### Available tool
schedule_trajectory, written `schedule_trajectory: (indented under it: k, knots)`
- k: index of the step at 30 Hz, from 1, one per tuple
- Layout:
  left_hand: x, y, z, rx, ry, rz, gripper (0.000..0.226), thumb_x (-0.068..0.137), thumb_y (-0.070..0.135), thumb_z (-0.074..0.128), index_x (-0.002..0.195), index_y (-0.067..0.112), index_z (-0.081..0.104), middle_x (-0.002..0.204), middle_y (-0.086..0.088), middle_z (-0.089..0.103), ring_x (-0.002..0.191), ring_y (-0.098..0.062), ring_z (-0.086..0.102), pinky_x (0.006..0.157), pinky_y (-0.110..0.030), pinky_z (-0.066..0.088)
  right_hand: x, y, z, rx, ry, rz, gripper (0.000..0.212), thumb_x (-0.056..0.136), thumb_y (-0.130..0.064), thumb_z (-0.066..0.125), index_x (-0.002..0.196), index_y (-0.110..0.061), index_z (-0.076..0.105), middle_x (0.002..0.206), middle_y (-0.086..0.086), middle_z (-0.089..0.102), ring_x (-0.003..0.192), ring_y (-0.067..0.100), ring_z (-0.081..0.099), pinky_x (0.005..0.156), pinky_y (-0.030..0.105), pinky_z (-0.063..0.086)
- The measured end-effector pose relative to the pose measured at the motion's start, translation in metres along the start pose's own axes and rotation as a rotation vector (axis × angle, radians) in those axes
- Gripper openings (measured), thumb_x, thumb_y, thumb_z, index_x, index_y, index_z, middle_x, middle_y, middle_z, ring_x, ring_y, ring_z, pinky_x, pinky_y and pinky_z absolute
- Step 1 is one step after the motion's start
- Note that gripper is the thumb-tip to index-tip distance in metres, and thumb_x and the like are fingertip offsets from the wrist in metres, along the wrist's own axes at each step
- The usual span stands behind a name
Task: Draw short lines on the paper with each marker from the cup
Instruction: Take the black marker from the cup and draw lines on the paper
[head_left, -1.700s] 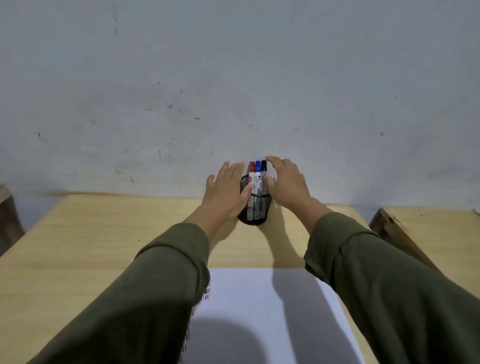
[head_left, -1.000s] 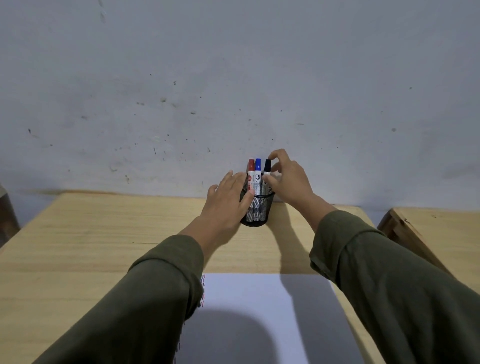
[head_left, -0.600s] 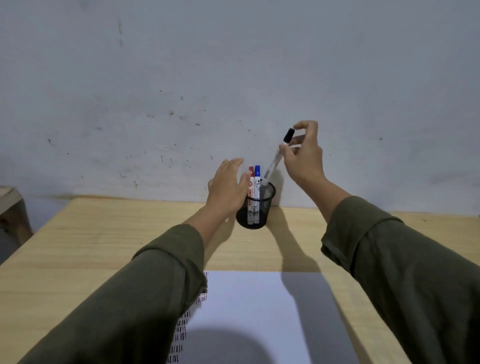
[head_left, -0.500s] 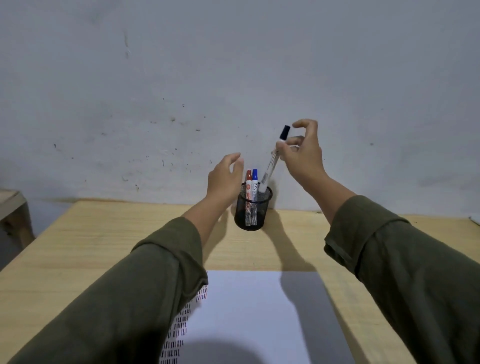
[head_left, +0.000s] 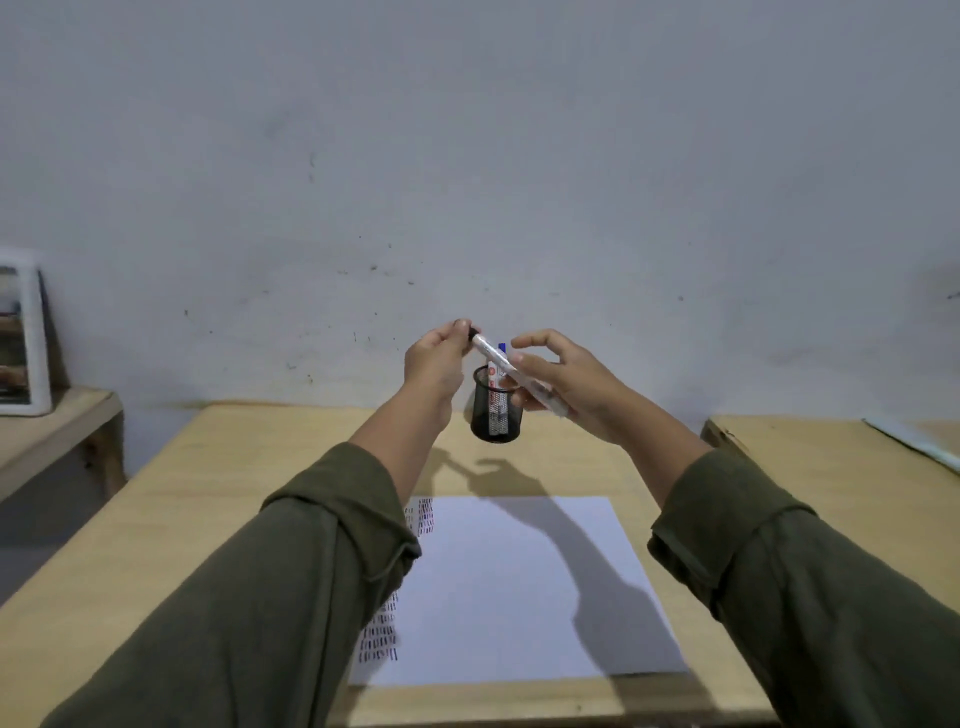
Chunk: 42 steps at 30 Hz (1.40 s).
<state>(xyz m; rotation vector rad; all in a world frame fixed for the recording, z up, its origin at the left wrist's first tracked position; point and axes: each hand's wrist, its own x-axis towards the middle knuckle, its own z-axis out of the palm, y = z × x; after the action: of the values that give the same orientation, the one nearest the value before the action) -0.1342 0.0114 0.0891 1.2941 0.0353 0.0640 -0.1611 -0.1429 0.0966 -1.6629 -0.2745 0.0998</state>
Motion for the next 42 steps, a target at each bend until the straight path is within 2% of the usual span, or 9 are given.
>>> schedule_trajectory:
  k: [5,15,21,26,32,36,38,40,42]
  knots:
    - [-0.022,-0.001,-0.017,-0.139,0.203,-0.07,0.022,0.09,0.031,0.057,0.07,0.023,0.056,0.077,0.01,0.061,0.073,0.0,0.056,0.084,-0.024,0.038,-0.031,0.01,0.012,0.389,0.015,-0.043,0.02,0.089,-0.022,0.06,0.108,-0.019,0.057,0.081,0.004,0.07,0.067,0.016,0.064,0.068,0.025,0.054]
    - [-0.065,-0.001,-0.014,-0.117,-0.07,-0.076,0.02,0.093,0.036,0.054,0.101,0.018,0.061,0.085,0.007,0.065,0.073,0.0,0.063,0.051,-0.016,0.047,-0.034,0.009,0.059,0.597,0.103,-0.079,0.02,0.096,-0.03,0.049,0.098,-0.015,0.061,0.067,-0.002,0.061,0.056,0.007,0.059,0.062,0.019,0.05]
    - [-0.06,-0.011,-0.022,-0.334,-0.235,0.027,0.034,0.099,0.024,0.039,0.131,0.018,0.052,0.107,0.015,0.063,0.091,0.002,0.058,0.076,-0.021,0.046,-0.033,0.009,0.065,0.783,0.113,-0.047,0.025,0.095,-0.027,0.048,0.092,-0.008,0.064,0.062,0.002,0.063,0.053,0.008,0.061,0.056,0.019,0.054]
    - [-0.059,-0.014,-0.02,-0.26,-0.085,-0.019,0.027,0.098,0.023,0.047,0.121,0.019,0.059,0.089,0.017,0.064,0.064,0.011,0.063,0.046,-0.009,0.045,-0.031,0.017,0.068,0.716,0.111,-0.078,0.019,0.095,-0.019,0.048,0.092,-0.006,0.061,0.059,0.0,0.063,0.053,0.008,0.058,0.058,0.017,0.051]
    - [-0.044,-0.022,-0.024,-0.199,0.026,-0.112,0.021,0.097,0.028,0.047,0.087,0.025,0.066,0.082,0.014,0.061,0.074,0.002,0.057,0.064,-0.021,0.03,-0.026,0.029,0.075,0.498,0.093,-0.159,0.02,0.095,-0.009,0.043,0.087,-0.008,0.061,0.062,0.001,0.058,0.056,0.011,0.054,0.059,0.018,0.048]
    - [-0.034,-0.03,-0.04,-0.15,0.163,-0.146,0.03,0.091,0.034,0.054,0.064,0.024,0.061,0.055,0.013,0.062,0.052,0.007,0.061,0.052,-0.018,0.029,-0.02,0.042,0.079,0.266,0.057,-0.182,0.024,0.095,-0.009,0.043,0.091,-0.012,0.066,0.068,0.004,0.063,0.062,0.015,0.058,0.066,0.022,0.049]
    - [-0.03,-0.034,-0.058,-0.17,0.289,-0.145,0.026,0.089,0.035,0.058,0.068,0.022,0.064,0.059,0.014,0.063,0.05,0.007,0.061,0.055,-0.017,0.035,-0.019,0.051,0.076,0.252,0.062,-0.172,0.023,0.095,-0.01,0.043,0.094,-0.011,0.066,0.07,0.006,0.063,0.062,0.015,0.06,0.067,0.023,0.049]
    - [-0.03,-0.04,-0.08,-0.057,0.421,-0.093,0.022,0.086,0.034,0.062,0.088,0.015,0.073,0.076,0.008,0.066,0.073,-0.004,0.065,0.064,-0.015,0.038,-0.018,0.06,0.073,0.247,0.089,-0.137,0.021,0.095,-0.009,0.044,0.097,-0.011,0.065,0.07,0.007,0.063,0.062,0.016,0.059,0.066,0.025,0.048]
    - [-0.037,-0.05,-0.1,0.15,0.478,-0.023,0.024,0.085,0.03,0.063,0.101,0.014,0.072,0.087,0.003,0.067,0.086,-0.012,0.06,0.044,-0.004,0.038,-0.018,0.071,0.07,0.242,0.121,-0.074,0.016,0.094,-0.01,0.047,0.102,-0.011,0.061,0.07,0.009,0.062,0.06,0.017,0.057,0.063,0.024,0.049]
